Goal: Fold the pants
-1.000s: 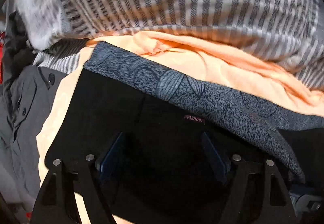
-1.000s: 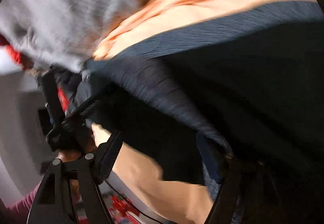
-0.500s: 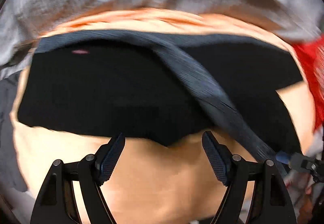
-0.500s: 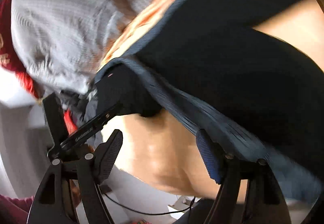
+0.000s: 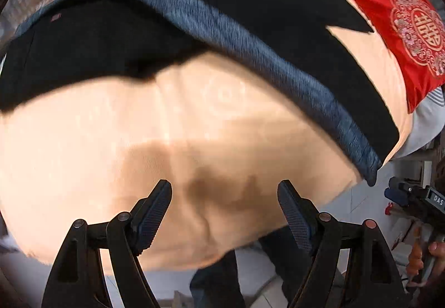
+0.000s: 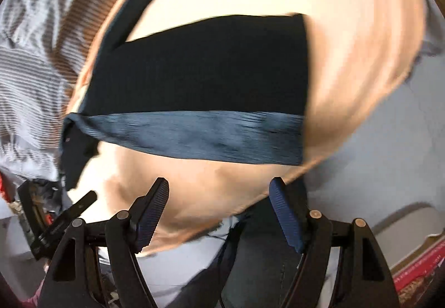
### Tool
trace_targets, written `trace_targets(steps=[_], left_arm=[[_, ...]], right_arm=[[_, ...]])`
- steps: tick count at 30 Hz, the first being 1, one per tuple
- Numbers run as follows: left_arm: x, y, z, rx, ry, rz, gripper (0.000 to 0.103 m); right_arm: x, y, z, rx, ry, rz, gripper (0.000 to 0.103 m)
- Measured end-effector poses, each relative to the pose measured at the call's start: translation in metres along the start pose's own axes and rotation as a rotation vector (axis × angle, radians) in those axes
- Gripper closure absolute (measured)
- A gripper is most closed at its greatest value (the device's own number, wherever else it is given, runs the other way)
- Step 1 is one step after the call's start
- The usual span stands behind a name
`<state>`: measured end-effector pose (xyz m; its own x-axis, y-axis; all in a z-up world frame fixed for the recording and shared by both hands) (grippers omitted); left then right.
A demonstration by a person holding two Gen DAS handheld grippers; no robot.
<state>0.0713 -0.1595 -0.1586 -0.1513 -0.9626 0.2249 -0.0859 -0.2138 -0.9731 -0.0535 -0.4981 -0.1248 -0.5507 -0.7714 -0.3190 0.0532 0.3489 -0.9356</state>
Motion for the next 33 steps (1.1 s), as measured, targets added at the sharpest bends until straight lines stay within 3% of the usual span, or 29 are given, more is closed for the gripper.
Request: trace_targets(steps=[3,7,15,20,23,24,25,27,33], left_arm=[[0.017,0.015,-0.013,-0.055,0.000,-0.016,0.023],[0.035,0.026,-0.025,-0.080,-0.056,-0.007,0.023],[0.044,0.016,-0.004,-0.056,-0.155,0.059,0.023],[0.054,0.014,0.014,-0.048,-0.185,0.078,0.023],[0.060,0.020,0.018,-0.064,-0.191,0.082,0.023],[0.063,0.022,0.020,-0.072,-0.195,0.086,0.023],[0.058,0.018,0.021,-0.077,-0.198,0.088,0.023],[0.058,0.012,0.020,-0.076,-0.206,0.093,0.023],[0.066,-0.017,0.026,-0.040,-0.231,0.098,0.023]], right_arm=[[0.020,0.000,0.008,-0.013,-0.031,-0.045,0.025],[0.031,0.009,0.023,-0.054,-0.082,-0.008,0.025],[0.029,0.041,0.045,-0.179,-0.188,0.131,0.028],[0.051,0.046,0.051,-0.248,-0.173,0.255,0.032],[0.052,0.051,0.053,-0.284,-0.164,0.335,0.053],[0.050,0.052,0.053,-0.298,-0.159,0.372,0.071],[0.047,0.053,0.053,-0.309,-0.150,0.399,0.082],[0.038,0.043,0.054,-0.313,-0.163,0.437,0.089],[-0.001,-0.028,0.086,-0.259,-0.202,0.642,0.091]])
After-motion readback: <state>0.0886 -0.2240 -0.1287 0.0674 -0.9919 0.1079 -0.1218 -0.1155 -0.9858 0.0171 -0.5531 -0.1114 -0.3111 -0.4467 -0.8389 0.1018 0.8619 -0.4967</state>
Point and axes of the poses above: each gripper's, at about its wrist camera, not at the fingertips, and y roughly the way its jaws point, x to its right, z to its top, the point moved 1 cm from there along y, roughly the way its jaws point, and after that the axes turned 4 degrees about -x, right-handed, at the moved point
